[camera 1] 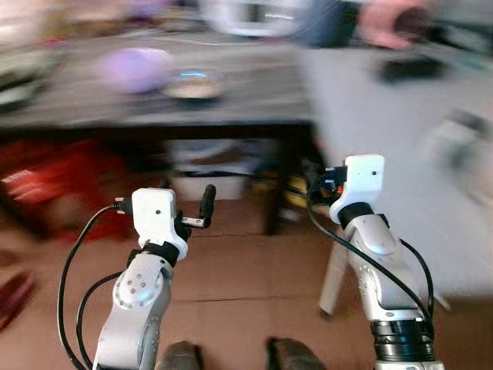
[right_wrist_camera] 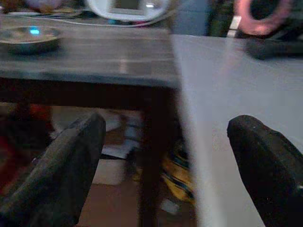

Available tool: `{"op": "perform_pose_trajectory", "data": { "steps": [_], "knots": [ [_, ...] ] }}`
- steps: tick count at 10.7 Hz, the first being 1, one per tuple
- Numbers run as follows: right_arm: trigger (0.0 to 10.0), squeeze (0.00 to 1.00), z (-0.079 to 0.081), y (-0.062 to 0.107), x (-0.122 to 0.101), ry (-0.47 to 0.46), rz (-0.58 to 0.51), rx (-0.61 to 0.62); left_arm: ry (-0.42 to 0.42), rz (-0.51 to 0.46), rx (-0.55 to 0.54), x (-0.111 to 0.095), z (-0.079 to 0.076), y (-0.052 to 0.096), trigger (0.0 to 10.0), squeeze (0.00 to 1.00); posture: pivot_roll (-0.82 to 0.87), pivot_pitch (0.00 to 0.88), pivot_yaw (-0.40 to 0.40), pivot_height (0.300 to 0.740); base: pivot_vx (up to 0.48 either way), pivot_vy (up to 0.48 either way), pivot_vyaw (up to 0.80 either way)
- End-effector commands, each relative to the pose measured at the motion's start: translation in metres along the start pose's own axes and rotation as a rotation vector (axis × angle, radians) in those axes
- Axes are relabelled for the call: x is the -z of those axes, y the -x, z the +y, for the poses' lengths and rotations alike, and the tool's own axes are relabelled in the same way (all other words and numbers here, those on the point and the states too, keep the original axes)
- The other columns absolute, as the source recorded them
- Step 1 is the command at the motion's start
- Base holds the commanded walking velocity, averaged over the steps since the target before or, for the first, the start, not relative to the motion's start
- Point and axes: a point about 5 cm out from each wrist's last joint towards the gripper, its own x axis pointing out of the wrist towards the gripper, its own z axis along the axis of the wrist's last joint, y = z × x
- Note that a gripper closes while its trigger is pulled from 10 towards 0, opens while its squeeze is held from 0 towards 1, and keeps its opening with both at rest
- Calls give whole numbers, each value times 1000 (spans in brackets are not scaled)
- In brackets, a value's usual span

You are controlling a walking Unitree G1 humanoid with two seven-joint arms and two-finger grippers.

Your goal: Setting the table

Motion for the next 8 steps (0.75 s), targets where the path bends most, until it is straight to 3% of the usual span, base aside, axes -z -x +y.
{"op": "perform_pose_trajectory", "data": {
  "steps": [1,3,6,8],
  "knots": [
    [10000,0,-1,0,-1,-8,-8,-6,-4,-3,-16,-1,1,3,10000,0,62,131,-9,740,0,-337,-563],
    [10000,0,-1,6,-3,-10,-33,-9,-18,6,-29,2,2,7,10000,0,60,123,-6,740,0,-396,0],
    [10000,0,-13,38,11,22,-1,3,-53,42,-147,8,19,24,10000,0,61,124,2,740,0,-331,0],
    [10000,0,-14,40,13,28,-2,-2,-66,45,-149,8,20,23,10000,0,62,118,7,740,0,-392,0]
  ]
}}
